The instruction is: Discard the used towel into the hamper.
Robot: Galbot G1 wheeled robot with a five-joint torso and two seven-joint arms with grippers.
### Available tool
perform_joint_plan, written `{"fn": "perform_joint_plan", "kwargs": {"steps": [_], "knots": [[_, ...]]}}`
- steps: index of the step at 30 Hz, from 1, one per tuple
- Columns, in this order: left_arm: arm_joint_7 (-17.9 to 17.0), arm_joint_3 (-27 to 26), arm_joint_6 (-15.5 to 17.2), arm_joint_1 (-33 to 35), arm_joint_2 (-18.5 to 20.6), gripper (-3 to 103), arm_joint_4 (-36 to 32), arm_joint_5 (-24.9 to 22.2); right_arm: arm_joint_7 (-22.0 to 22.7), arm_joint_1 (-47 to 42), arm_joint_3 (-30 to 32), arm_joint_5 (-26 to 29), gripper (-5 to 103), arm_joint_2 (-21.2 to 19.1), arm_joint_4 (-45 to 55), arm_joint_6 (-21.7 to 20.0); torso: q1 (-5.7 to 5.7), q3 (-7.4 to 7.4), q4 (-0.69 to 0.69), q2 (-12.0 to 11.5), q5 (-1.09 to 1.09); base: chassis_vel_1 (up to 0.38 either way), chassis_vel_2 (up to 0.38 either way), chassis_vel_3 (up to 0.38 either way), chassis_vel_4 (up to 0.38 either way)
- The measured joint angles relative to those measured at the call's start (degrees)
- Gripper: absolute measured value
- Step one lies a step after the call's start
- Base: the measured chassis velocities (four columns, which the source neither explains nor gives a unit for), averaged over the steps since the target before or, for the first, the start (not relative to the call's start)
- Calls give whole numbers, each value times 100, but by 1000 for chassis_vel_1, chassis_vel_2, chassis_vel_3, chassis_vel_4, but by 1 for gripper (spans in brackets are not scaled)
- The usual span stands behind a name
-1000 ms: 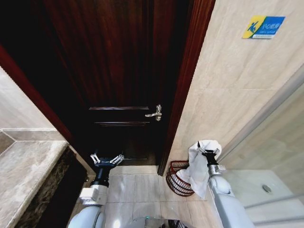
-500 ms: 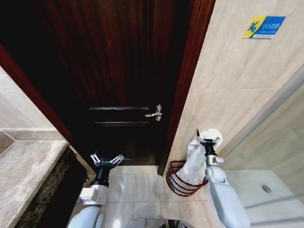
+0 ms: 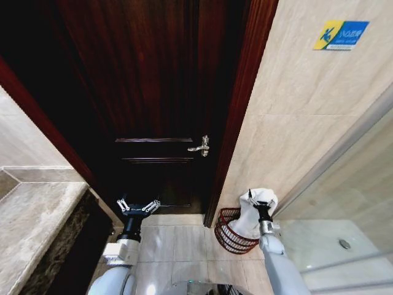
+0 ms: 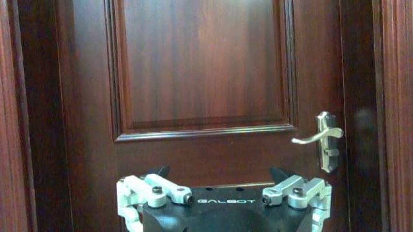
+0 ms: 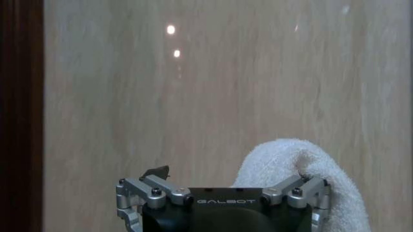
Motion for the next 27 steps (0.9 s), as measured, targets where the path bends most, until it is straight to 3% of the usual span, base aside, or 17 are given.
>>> {"fn": "perform_joint_plan", "kwargs": {"steps": [3,5,6,8,9,10,12,14,15,16,19,23,27], "knots": [[0,0,0,0,0,100,0,0,565,-93,-52,-328,100,67,-77,-591,0,0,0,0,2,0,0,0,0],[0,0,0,0,0,100,0,0,615,-119,-65,-351,100,66,-77,-773,0,0,0,0,1,0,0,0,0],[0,0,0,0,0,100,0,0,641,-171,-90,-378,100,54,-60,-1169,0,0,0,0,1,0,0,0,0],[0,0,0,0,0,100,0,0,488,-275,-162,-325,100,-40,127,-1995,0,0,0,0,3,0,0,0,0],[0,0,0,0,0,100,0,0,488,-275,-162,-325,100,-40,127,-1995,0,0,0,0,3,0,0,0,0],[0,0,0,0,0,100,0,0,310,-350,-265,-107,100,-176,345,-2676,0,0,0,0,0,0,0,0,0],[0,0,0,0,0,100,0,0,160,-348,-373,102,100,-350,452,-3358,0,0,-1,0,-1,0,0,0,0],[0,0,0,0,0,100,0,0,101,-324,-388,115,100,-402,452,-3567,0,0,-1,0,3,0,0,0,0],[0,0,0,0,0,100,0,0,-67,-269,-420,128,100,-553,453,-4097,0,0,0,0,2,0,0,0,0],[0,0,0,0,0,100,0,0,-67,-269,-420,128,100,-553,453,-4097,0,0,0,0,2,0,0,0,0],[0,0,0,0,0,100,0,0,-360,-259,-505,10,100,-770,492,-4758,0,0,0,0,3,0,0,0,0],[0,0,0,0,0,100,0,0,-508,-360,-595,-311,100,-871,522,-4833,0,0,0,0,0,0,0,0,0],[0,0,0,0,0,100,0,0,-533,-546,-592,-552,100,-860,571,-4603,0,0,-1,0,1,0,0,0,0]]}}
